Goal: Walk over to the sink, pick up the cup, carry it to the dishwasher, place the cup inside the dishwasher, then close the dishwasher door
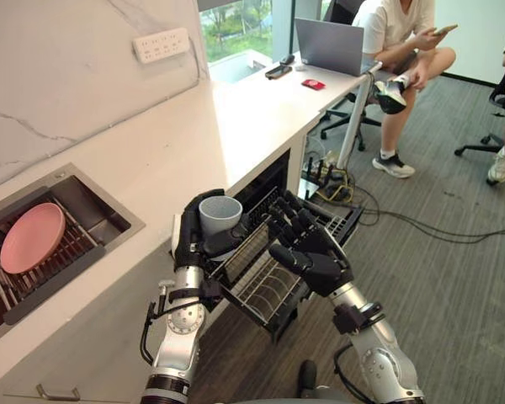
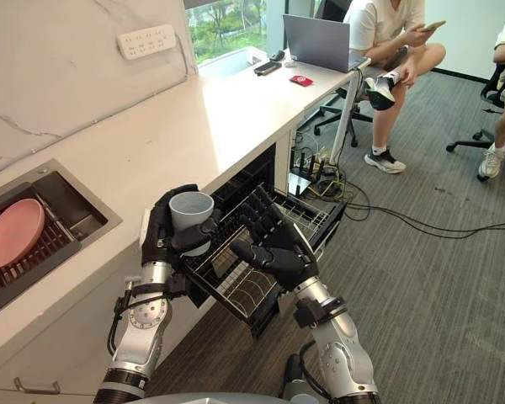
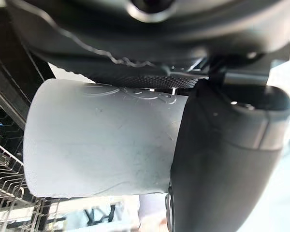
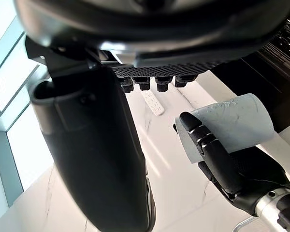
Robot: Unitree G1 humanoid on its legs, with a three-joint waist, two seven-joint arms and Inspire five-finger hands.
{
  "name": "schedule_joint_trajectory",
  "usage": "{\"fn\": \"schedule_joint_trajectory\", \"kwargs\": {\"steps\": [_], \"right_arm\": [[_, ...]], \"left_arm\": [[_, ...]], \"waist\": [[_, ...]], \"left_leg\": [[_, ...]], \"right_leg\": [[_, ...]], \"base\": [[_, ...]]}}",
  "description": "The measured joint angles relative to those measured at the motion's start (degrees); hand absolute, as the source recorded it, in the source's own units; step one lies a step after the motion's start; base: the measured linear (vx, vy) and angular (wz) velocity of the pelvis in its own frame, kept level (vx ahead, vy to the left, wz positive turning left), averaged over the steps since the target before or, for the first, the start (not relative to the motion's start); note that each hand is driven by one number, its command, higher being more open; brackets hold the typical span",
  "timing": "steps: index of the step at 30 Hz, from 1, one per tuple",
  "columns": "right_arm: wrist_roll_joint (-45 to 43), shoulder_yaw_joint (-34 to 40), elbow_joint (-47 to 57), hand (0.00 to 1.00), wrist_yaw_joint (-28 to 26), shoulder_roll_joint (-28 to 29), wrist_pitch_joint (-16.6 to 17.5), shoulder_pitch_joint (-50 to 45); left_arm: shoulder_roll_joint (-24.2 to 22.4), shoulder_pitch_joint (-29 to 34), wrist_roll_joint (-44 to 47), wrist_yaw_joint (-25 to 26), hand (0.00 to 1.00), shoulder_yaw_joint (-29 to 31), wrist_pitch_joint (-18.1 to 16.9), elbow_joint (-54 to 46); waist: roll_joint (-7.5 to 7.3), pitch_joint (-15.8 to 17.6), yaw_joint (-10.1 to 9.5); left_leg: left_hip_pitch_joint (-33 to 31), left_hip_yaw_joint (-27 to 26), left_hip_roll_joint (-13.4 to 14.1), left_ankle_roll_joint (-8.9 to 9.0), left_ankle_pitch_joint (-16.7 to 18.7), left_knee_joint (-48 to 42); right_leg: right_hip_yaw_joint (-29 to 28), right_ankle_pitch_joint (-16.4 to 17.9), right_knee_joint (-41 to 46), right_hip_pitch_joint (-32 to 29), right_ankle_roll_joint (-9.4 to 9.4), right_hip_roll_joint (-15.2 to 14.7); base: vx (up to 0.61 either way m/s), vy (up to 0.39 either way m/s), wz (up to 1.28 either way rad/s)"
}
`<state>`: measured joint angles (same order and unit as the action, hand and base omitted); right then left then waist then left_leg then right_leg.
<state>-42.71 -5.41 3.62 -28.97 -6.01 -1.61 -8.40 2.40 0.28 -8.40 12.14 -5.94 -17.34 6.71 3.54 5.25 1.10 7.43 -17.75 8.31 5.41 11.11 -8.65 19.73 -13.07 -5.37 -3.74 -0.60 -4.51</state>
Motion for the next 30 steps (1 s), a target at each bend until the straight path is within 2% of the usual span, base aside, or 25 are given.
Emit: {"fn": "schedule_joint_trajectory", "kwargs": {"steps": [3,9,16,22,30], "right_arm": [[0.52,-0.35,0.05,1.00,2.23,-0.20,-0.70,0.01],[8.52,-2.95,1.58,1.00,7.51,-2.22,-0.75,0.36],[9.88,-5.71,2.98,1.00,13.81,-2.44,-1.64,3.48],[10.30,-7.74,4.18,1.00,18.24,-2.49,-2.73,5.30],[10.23,-10.41,4.18,1.00,23.38,-2.45,-2.79,8.98]], "left_arm": [[1.28,-0.49,-4.55,-0.02,0.00,-1.63,-1.21,-0.02],[3.82,-1.70,-9.66,0.02,0.00,-4.25,-3.03,-0.65],[4.46,-1.80,-9.64,0.35,0.00,-5.93,-3.27,-6.49],[6.01,-1.84,-9.61,0.60,0.00,-8.01,-3.04,-6.78],[5.86,-1.89,-9.59,0.21,0.00,-11.19,-2.79,-6.80]], "waist": [[0.00,0.00,0.14],[0.00,0.00,0.41],[0.00,0.00,0.49],[0.00,0.00,0.45],[0.00,0.00,0.31]], "left_leg": [[-0.11,0.09,0.00,0.05,-0.09,-0.03],[-0.13,0.11,-0.19,0.01,-0.12,-0.16],[-0.35,0.29,-0.60,-0.23,-0.32,-0.27],[-0.84,0.93,-0.88,-0.42,-0.61,-0.34],[-1.34,1.64,-0.86,-0.38,-0.76,-0.62]], "right_leg": [[0.05,-0.09,0.00,-0.06,-0.11,0.00],[-0.02,-0.25,0.01,-0.07,-0.18,-0.13],[-0.01,-0.45,0.00,-0.16,-0.10,-0.40],[0.46,-0.50,0.00,-0.18,0.00,-0.63],[0.98,-0.58,0.00,-0.18,-0.10,-0.77]], "base": [[0.00,0.000,0.00],[0.00,0.016,0.00],[0.00,0.003,0.01],[0.00,0.019,0.05],[0.01,0.021,0.04]]}}
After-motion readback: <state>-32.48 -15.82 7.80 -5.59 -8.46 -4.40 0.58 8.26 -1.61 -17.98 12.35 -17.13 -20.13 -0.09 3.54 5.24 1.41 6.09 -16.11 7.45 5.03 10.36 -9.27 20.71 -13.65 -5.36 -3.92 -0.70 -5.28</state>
